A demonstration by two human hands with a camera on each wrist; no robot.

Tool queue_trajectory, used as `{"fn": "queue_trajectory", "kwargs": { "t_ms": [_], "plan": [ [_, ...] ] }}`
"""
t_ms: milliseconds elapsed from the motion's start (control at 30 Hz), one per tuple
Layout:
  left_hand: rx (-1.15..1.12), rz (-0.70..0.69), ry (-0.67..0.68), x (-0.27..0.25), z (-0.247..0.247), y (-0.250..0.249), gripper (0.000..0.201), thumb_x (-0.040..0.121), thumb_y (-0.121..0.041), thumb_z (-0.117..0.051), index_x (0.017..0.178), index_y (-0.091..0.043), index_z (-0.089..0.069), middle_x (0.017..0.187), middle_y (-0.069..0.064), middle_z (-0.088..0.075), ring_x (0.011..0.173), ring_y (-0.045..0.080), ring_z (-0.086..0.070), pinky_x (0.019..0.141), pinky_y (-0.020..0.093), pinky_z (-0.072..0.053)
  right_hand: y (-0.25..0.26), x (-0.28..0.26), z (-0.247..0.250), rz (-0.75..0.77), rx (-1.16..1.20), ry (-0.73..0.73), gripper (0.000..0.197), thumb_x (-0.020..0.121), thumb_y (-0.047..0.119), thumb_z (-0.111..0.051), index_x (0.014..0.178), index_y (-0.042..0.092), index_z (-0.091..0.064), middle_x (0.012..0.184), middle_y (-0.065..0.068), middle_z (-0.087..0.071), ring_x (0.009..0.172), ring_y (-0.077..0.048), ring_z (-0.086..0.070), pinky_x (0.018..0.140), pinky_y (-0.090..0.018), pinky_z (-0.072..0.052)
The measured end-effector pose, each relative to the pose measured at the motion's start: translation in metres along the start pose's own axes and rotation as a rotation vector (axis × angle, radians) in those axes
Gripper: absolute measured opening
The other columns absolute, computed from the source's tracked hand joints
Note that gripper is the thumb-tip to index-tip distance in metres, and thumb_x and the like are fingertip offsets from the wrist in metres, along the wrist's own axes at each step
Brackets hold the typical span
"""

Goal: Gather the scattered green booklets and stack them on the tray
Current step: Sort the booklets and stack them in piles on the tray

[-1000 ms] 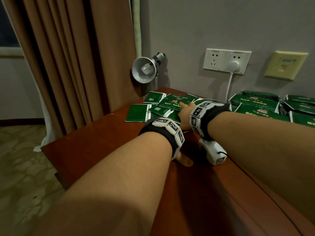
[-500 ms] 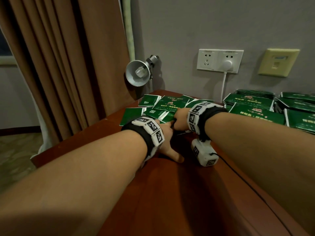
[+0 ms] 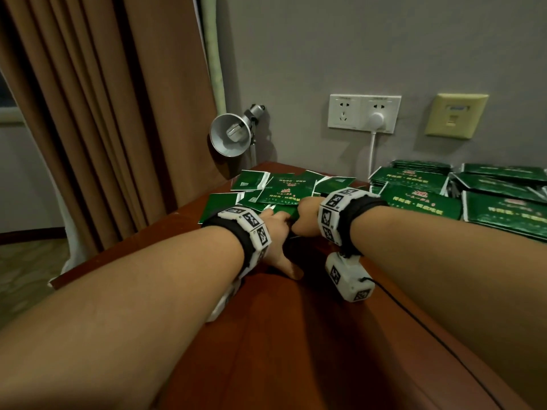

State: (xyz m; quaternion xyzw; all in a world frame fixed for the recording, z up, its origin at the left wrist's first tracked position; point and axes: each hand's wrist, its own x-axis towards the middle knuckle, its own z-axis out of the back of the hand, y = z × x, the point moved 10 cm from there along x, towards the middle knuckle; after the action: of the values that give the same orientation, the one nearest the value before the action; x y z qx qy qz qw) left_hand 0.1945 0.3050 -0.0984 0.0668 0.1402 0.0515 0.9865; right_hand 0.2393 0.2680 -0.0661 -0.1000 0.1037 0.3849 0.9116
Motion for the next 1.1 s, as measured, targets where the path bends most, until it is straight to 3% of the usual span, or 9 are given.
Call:
{"fn": "queue_trajectory", "kwargs": {
  "t_ms": [267,367,467,533,633,767,933,1000,1100],
  "plan": [
    [0.009,-0.046,0.038,-0.051,-0.006,-0.039,0.119,0.057,-0.083,-0.063,0.149,-0.015,-0.029,0.15,0.001,-0.026,0.13,0.028,-0.033,0.106,0.05,-0.038,-0.007,-0.071,-0.009,0.024,0.043,0.019,0.041,0.09,0.041,-0.05,0.111,0.008,-0.064,0.107,-0.011,-0.066,0.089,-0.024,-0.06,0.084,-0.033,-0.052],
    [0.015,-0.089,0.039,-0.081,-0.012,-0.07,0.118,0.059,-0.082,-0.063,0.147,-0.01,-0.031,0.148,0.003,-0.029,0.127,0.027,-0.036,0.106,0.046,-0.039,-0.009,-0.116,-0.019,0.032,-0.041,0.122,0.037,0.095,0.033,-0.047,0.114,0.006,-0.064,0.088,-0.01,-0.057,0.07,-0.019,-0.046,0.061,-0.028,-0.044],
    [0.01,-0.139,0.025,-0.112,-0.007,-0.106,0.114,0.064,-0.076,-0.067,0.146,-0.007,-0.031,0.147,0.002,-0.028,0.126,0.025,-0.036,0.107,0.043,-0.038,-0.02,-0.163,-0.022,-0.006,-0.122,0.2,0.029,0.095,0.037,-0.047,0.088,0.012,-0.061,0.071,-0.003,-0.048,0.065,-0.019,-0.044,0.058,-0.027,-0.038],
    [-0.001,-0.154,0.021,-0.132,-0.002,-0.133,0.114,0.063,-0.074,-0.071,0.148,-0.01,-0.028,0.143,0.002,-0.032,0.123,0.025,-0.038,0.105,0.044,-0.039,-0.029,-0.194,-0.028,-0.03,-0.185,0.268,0.034,0.097,0.035,-0.046,0.071,0.014,-0.048,0.066,-0.001,-0.043,0.055,-0.015,-0.038,0.048,-0.022,-0.033],
    [0.015,-0.144,0.033,-0.154,0.002,-0.17,0.119,0.05,-0.08,-0.072,0.145,-0.023,-0.027,0.126,0.002,-0.04,0.113,0.028,-0.045,0.096,0.05,-0.046,-0.042,-0.234,-0.035,-0.056,-0.227,0.311,0.037,0.1,0.032,-0.044,0.067,0.015,-0.043,0.065,-0.001,-0.042,0.052,-0.012,-0.034,0.031,-0.013,-0.028],
    [0.041,-0.176,0.02,-0.16,-0.01,-0.209,0.126,0.024,-0.099,-0.048,0.131,-0.034,-0.029,0.118,-0.001,-0.043,0.098,0.028,-0.05,0.082,0.049,-0.052,-0.062,-0.283,-0.033,-0.097,-0.262,0.339,0.036,0.096,0.042,-0.053,0.076,0.012,-0.056,0.072,0.001,-0.054,0.059,-0.012,-0.048,0.051,-0.018,-0.041],
    [0.036,-0.333,-0.078,-0.216,0.013,-0.262,0.107,0.068,-0.074,-0.065,0.15,-0.018,-0.026,0.149,0.003,-0.029,0.125,0.028,-0.037,0.105,0.041,-0.039,-0.092,-0.301,0.011,-0.203,-0.25,0.055,0.027,0.071,0.045,-0.077,0.085,0.022,-0.072,0.086,0.008,-0.071,0.079,-0.01,-0.067,0.078,-0.031,-0.057],
    [-0.089,-0.286,-0.072,-0.227,0.018,-0.254,0.097,0.076,-0.059,-0.071,0.151,-0.015,-0.028,0.147,0.001,-0.029,0.13,0.023,-0.033,0.106,0.032,-0.033,-0.11,-0.287,0.023,-0.215,-0.237,-0.053,0.035,0.063,0.051,-0.079,0.09,0.029,-0.074,0.087,0.014,-0.072,0.079,-0.005,-0.069,0.075,-0.033,-0.058],
    [-0.33,-0.228,-0.07,-0.23,0.018,-0.23,0.089,0.076,-0.054,-0.074,0.147,-0.014,-0.038,0.145,-0.004,-0.032,0.132,0.017,-0.032,0.103,0.023,-0.032,-0.095,-0.298,0.03,-0.207,-0.154,-0.106,0.028,0.078,0.035,-0.074,0.104,0.022,-0.07,0.106,0.004,-0.066,0.096,-0.019,-0.065,0.083,-0.035,-0.055]
  ]
}}
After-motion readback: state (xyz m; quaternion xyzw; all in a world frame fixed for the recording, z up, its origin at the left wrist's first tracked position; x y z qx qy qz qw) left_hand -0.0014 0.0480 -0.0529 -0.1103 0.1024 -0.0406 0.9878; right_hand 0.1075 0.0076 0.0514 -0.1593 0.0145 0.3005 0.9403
